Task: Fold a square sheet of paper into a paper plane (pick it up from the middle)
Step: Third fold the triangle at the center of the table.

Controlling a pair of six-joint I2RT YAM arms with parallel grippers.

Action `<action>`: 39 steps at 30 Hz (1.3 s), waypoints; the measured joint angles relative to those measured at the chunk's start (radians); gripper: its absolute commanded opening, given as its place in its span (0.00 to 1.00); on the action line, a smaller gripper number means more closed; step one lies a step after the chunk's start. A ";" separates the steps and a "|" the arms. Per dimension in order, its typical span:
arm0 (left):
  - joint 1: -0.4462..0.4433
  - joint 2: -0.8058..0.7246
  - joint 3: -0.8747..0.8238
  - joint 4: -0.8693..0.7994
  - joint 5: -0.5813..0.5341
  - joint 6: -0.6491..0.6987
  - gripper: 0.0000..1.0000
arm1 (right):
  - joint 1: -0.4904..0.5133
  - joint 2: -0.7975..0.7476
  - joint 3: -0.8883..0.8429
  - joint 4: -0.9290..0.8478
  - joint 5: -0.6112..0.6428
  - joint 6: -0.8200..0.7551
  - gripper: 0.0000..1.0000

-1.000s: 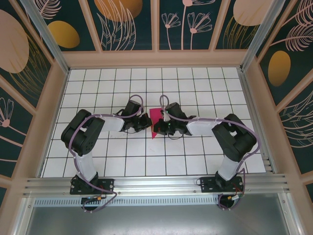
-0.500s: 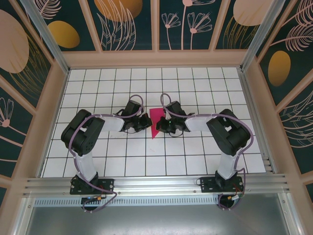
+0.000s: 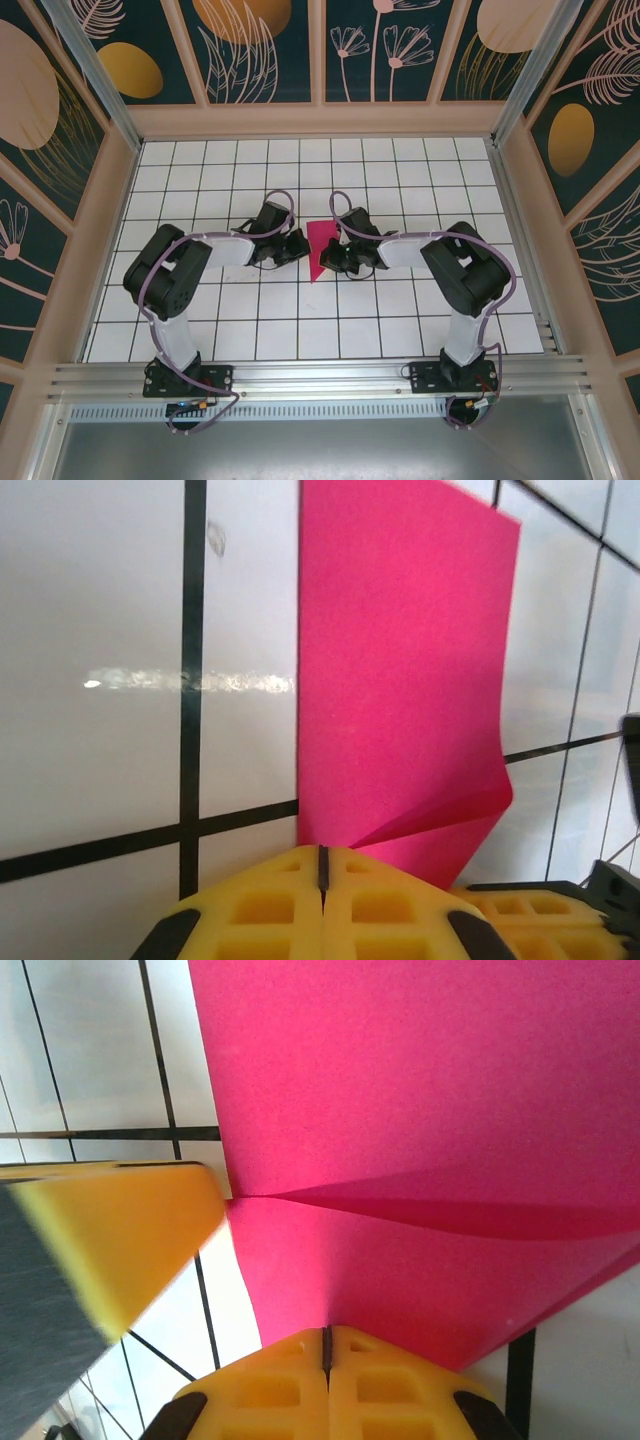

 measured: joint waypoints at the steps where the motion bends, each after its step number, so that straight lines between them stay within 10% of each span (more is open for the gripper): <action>1: 0.000 -0.032 -0.015 0.002 -0.005 -0.003 0.12 | 0.001 0.000 0.000 0.000 0.000 0.013 0.03; 9: -0.026 -0.206 -0.144 0.071 0.001 -0.055 0.05 | 0.012 0.000 -0.004 0.008 -0.001 0.076 0.03; 39: -0.121 -0.084 -0.181 0.092 0.004 -0.114 0.00 | 0.006 -0.052 -0.050 0.053 -0.008 -0.023 0.05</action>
